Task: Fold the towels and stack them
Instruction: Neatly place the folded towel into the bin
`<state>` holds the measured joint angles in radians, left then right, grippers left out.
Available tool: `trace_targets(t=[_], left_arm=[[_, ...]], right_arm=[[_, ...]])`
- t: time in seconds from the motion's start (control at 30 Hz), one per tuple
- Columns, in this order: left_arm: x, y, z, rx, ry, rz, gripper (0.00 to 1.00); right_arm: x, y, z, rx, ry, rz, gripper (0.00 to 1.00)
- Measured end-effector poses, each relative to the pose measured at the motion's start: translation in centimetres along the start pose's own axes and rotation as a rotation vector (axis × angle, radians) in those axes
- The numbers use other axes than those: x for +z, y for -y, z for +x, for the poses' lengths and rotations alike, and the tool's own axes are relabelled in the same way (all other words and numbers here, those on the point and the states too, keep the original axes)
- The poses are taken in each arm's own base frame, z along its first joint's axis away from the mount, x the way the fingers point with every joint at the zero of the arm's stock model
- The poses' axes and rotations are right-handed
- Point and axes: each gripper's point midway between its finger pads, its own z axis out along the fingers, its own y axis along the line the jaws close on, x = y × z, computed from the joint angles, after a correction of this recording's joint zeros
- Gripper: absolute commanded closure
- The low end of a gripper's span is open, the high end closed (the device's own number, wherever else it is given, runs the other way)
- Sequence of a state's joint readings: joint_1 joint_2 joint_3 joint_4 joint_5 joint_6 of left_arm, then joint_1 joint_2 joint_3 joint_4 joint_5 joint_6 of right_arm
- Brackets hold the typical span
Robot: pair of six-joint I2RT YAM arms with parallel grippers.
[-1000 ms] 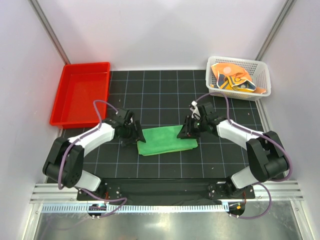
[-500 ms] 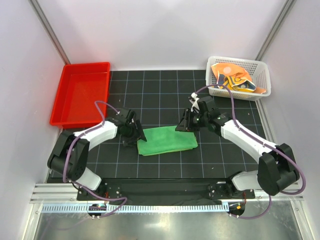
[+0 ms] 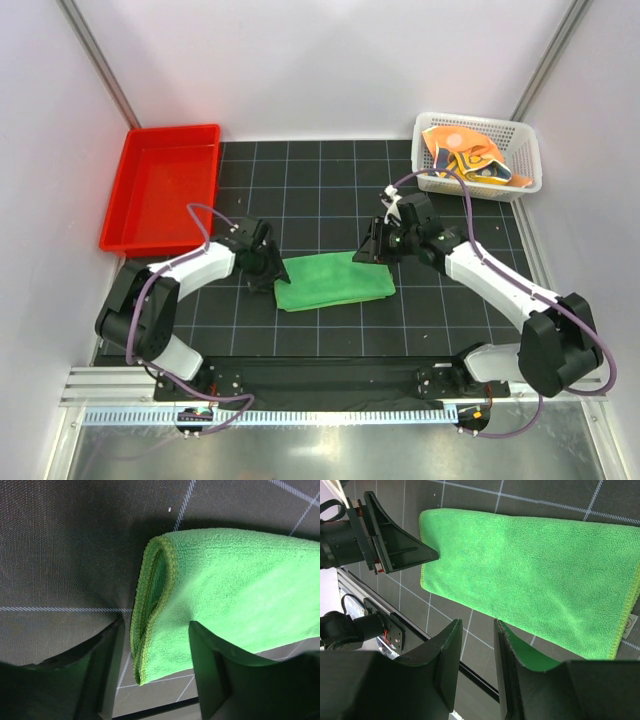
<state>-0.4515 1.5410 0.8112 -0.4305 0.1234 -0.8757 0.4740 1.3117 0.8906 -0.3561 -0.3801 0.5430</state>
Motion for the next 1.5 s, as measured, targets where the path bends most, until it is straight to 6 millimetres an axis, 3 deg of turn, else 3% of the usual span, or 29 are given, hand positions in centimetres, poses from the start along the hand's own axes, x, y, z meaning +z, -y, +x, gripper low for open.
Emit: trace_targets(t=[0.07,0.2,0.23,0.27,0.47,0.77,0.83,0.9,1.07,1.27,1.5], left_arm=[[0.1,0.0,0.0,-0.010,0.001,-0.005,0.55],[0.8,0.1,0.1,-0.017,-0.011,-0.012,0.84],[0.9,0.2,0.0,-0.014,-0.015,-0.011,0.95],[1.0,0.4,0.0,-0.015,-0.022,-0.013,1.00],[0.8,0.7,-0.9,0.045,-0.043,-0.082,1.00],[-2.4,0.1,-4.5,0.167,0.022,-0.209,1.00],[-3.3,0.2,-5.4,0.199,0.045,-0.231,1.00],[-4.3,0.4,-6.6,0.230,0.079,-0.260,1.00],[-7.7,0.8,-11.0,0.316,0.200,-0.350,1.00],[-11.1,-0.8,-17.1,0.374,0.316,-0.487,1.00],[-13.6,-6.5,-23.7,0.339,0.340,-0.666,1.00]], right_arm=[[-0.1,-0.1,0.0,-0.002,0.004,-0.003,0.61],[-0.2,0.0,0.1,-0.002,0.005,-0.003,0.60],[-0.2,0.0,0.2,-0.001,0.003,-0.001,0.58],[-0.3,0.1,0.3,0.000,0.003,0.000,0.57],[-1.2,0.6,0.0,-0.017,0.041,0.043,0.52],[-0.9,2.4,0.3,-0.012,0.055,0.116,0.49],[-0.9,2.6,0.1,-0.012,0.063,0.129,0.41],[-1.0,2.9,0.0,-0.010,0.073,0.145,0.26],[-1.1,3.6,-0.4,-0.014,0.093,0.184,0.00],[-1.3,3.8,-1.8,-0.008,0.127,0.210,0.00],[-0.4,4.9,-2.3,0.006,0.110,0.237,0.00]])
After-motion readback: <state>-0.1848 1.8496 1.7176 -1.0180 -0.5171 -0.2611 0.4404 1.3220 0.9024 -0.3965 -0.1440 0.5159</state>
